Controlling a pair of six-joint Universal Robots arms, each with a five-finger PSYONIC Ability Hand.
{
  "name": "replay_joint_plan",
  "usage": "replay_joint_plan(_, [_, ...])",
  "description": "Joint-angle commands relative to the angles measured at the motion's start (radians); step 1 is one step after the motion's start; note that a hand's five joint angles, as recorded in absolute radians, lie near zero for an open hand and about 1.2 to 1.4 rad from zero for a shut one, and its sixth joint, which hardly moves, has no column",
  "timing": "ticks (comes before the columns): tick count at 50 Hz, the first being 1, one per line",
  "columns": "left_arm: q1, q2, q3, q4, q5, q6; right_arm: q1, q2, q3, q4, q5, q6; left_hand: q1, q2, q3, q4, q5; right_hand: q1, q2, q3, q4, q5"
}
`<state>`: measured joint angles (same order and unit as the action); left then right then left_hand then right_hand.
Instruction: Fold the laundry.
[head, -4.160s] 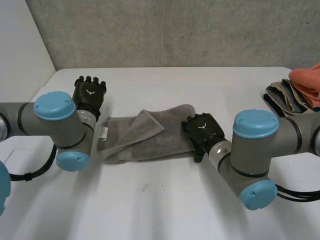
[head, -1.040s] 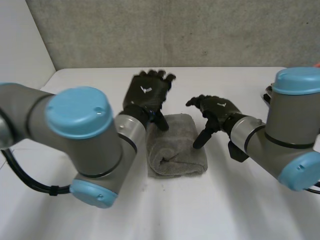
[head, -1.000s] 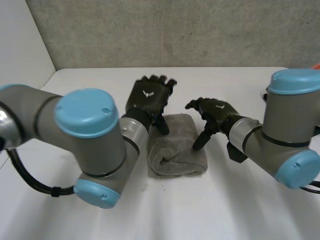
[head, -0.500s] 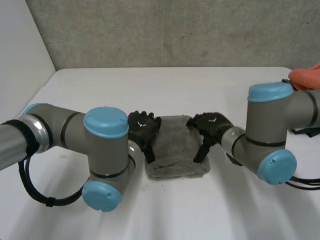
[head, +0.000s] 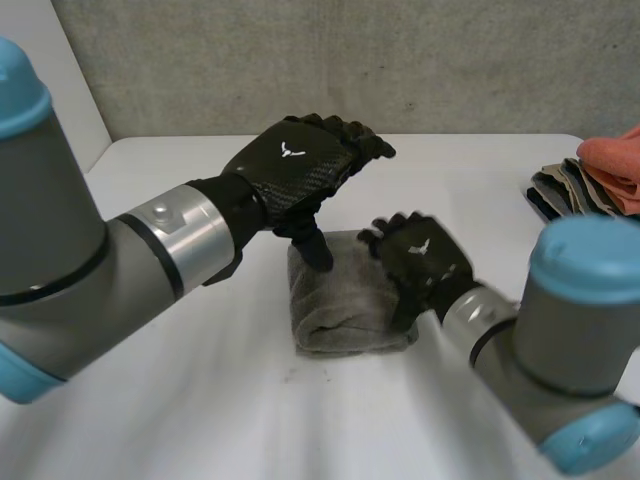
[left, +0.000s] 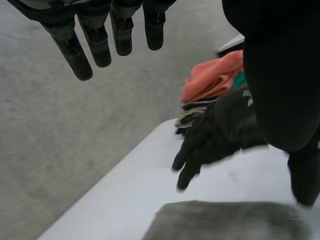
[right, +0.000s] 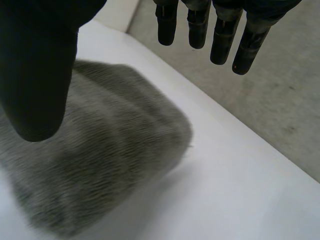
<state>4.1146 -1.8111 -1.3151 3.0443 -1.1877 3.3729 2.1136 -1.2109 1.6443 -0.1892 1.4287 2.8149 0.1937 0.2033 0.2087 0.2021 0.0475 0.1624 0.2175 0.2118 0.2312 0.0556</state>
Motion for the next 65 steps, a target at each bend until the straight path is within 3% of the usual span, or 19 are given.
replay_joint_plan(1, [0.044,0.009,0.008,-0.055,0.099,-0.030,0.088,0.086,0.114,-0.229,0.041,-0.078,0.020,0.010,0.005,0.011,-0.008,0.012,-0.043,-0.037,-0.057,-0.056])
replay_joint_plan(14, [0.043,0.010,0.000,-0.051,0.099,-0.030,0.117,0.267,0.051,-0.371,0.075,-0.164,0.017,0.007,0.002,0.009,-0.011,0.012,-0.043,-0.037,-0.057,-0.056])
replay_joint_plan(40, [0.046,0.004,-0.006,-0.051,0.099,-0.033,0.117,0.393,-0.141,-0.358,0.070,-0.183,0.017,0.007,0.002,0.009,-0.011,0.012,-0.043,-0.037,-0.057,-0.056])
replay_joint_plan(58, [0.047,0.001,-0.007,-0.051,0.099,-0.033,0.112,0.452,-0.254,-0.331,0.053,-0.181,0.020,0.010,0.005,0.011,-0.008,0.680,0.625,0.630,0.611,0.612])
replay_joint_plan(65, [0.047,0.001,-0.015,-0.051,0.099,-0.033,0.108,0.485,-0.317,-0.276,0.029,-0.178,0.020,0.010,0.005,0.011,-0.008,1.233,1.178,1.184,1.164,1.166])
